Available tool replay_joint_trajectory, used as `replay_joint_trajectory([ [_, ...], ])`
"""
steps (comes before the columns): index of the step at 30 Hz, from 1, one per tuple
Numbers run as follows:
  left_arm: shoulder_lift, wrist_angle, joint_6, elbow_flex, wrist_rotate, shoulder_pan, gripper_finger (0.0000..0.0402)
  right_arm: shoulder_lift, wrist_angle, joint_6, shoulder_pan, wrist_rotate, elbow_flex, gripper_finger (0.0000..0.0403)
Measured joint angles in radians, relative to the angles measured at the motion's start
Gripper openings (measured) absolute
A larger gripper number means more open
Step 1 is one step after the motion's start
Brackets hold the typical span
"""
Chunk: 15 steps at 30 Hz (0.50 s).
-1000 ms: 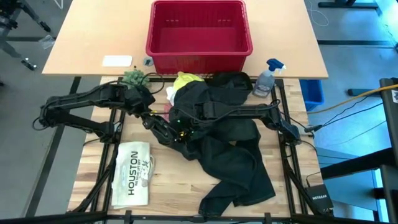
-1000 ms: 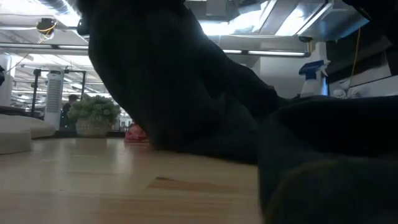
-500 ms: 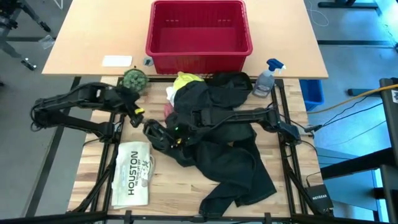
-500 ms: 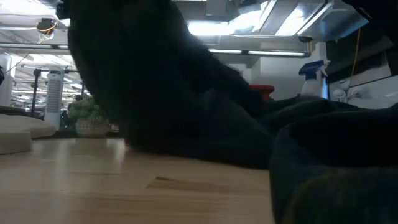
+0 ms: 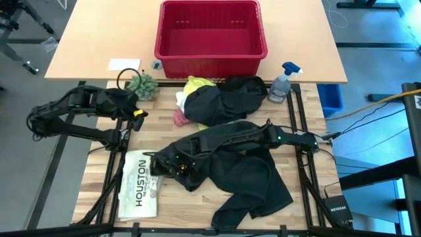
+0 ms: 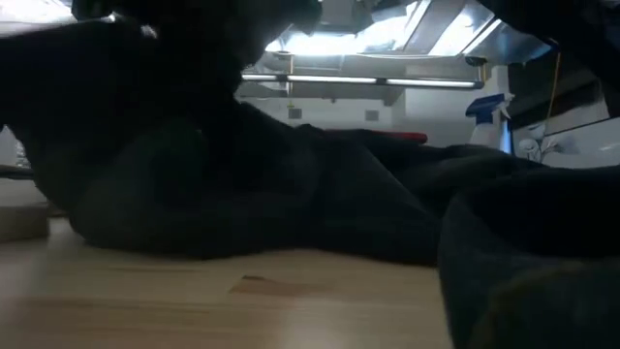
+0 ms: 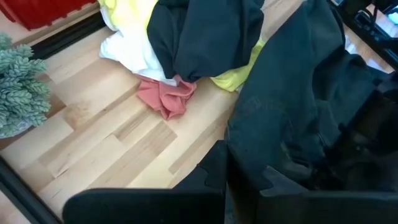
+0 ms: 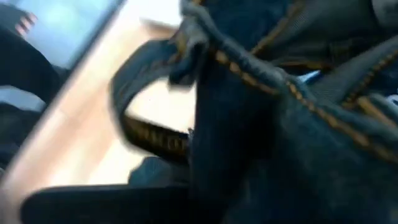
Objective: Fold laundry
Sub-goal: Fold the black jean
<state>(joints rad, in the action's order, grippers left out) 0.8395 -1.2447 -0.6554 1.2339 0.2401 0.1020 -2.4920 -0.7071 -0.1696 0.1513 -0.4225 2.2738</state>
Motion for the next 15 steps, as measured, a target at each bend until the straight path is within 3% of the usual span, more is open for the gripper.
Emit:
replay_joint_trajectory([
  [5, 0.001, 0.003, 0.008, 0.0, 0.0, 0.0, 0.0, 0.001, 0.038, 0.049, -0.003, -0.109, 0.033, 0.022],
  [8, 0.0, 0.0, 0.008, 0.0, -0.002, 0.0, 0.0, 0.005, 0.049, 0.078, -0.003, -0.153, 0.041, 0.0277],
  [11, 0.0, 0.0, 0.013, 0.0, -0.004, 0.0, 0.0, 0.005, -0.002, 0.093, -0.008, -0.167, 0.068, 0.0309],
  [15, 0.0, 0.016, 0.02, 0.0, -0.035, 0.0, 0.0, 0.04, -0.062, 0.091, -0.024, -0.175, 0.076, 0.0316],
])
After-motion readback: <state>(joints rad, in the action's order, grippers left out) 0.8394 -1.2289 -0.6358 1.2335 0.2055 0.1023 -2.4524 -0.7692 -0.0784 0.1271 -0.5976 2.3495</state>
